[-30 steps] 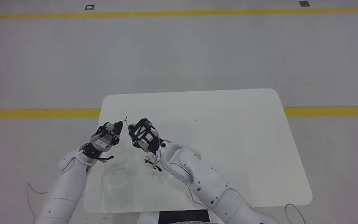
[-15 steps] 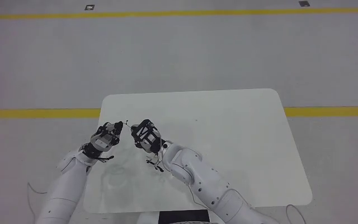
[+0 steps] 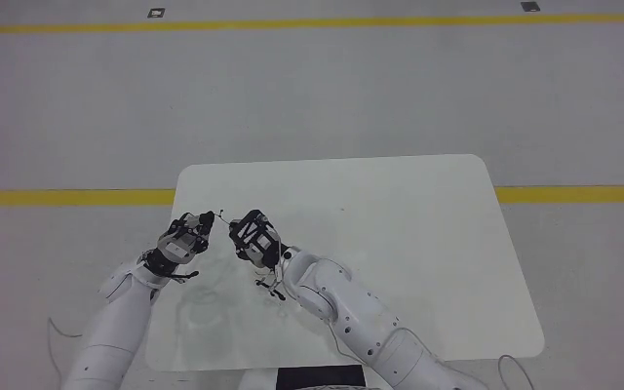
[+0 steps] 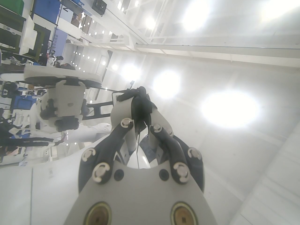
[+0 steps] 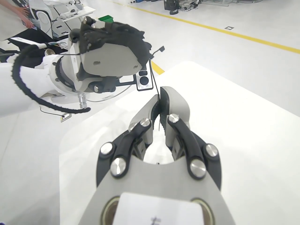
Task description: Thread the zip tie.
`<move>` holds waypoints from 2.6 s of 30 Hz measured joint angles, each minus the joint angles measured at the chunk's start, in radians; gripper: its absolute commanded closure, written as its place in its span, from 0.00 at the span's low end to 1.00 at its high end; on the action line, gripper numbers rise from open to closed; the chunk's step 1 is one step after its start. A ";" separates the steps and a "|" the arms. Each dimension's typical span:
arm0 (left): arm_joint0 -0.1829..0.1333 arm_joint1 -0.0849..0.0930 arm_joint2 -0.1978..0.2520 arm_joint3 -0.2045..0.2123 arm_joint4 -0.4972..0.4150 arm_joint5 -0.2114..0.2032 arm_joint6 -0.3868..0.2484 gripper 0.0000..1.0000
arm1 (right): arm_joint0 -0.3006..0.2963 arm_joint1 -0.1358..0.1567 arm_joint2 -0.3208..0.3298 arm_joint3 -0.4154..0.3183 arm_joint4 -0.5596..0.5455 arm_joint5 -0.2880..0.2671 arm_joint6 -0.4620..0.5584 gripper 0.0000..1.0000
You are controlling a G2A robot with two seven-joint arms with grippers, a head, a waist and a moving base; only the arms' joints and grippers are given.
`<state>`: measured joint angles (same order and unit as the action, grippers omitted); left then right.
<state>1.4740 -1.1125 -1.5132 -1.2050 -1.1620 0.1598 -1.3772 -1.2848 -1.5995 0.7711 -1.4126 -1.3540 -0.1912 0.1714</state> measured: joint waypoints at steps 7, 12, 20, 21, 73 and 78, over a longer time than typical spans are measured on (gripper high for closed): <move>0.000 0.000 0.000 0.000 0.000 0.000 0.000 1.00 | -0.003 0.004 0.003 -0.012 0.016 -0.019 -0.016 0.08; 0.000 0.000 0.000 0.000 0.000 0.000 0.000 1.00 | -0.008 0.008 0.004 -0.024 0.011 -0.024 -0.022 0.21; 0.000 0.000 0.000 0.000 0.000 0.000 0.000 1.00 | -0.009 0.011 0.006 -0.035 0.021 -0.022 -0.033 0.53; 0.000 0.000 0.000 0.000 0.000 0.000 0.000 1.00 | -0.009 0.011 0.006 -0.036 0.024 -0.022 -0.034 0.55; 0.000 0.000 0.000 0.000 0.000 0.000 0.000 1.00 | -0.079 0.056 0.133 -0.097 0.136 -0.041 -0.078 0.00; 0.000 0.000 0.000 0.000 0.000 0.000 0.000 1.00 | -0.160 0.088 0.260 -0.196 0.224 -0.113 -0.075 0.00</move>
<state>1.4739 -1.1125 -1.5132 -1.2050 -1.1620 0.1598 -1.3772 -1.4443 -1.5119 1.0309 -1.6085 -1.1303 -0.3046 0.0966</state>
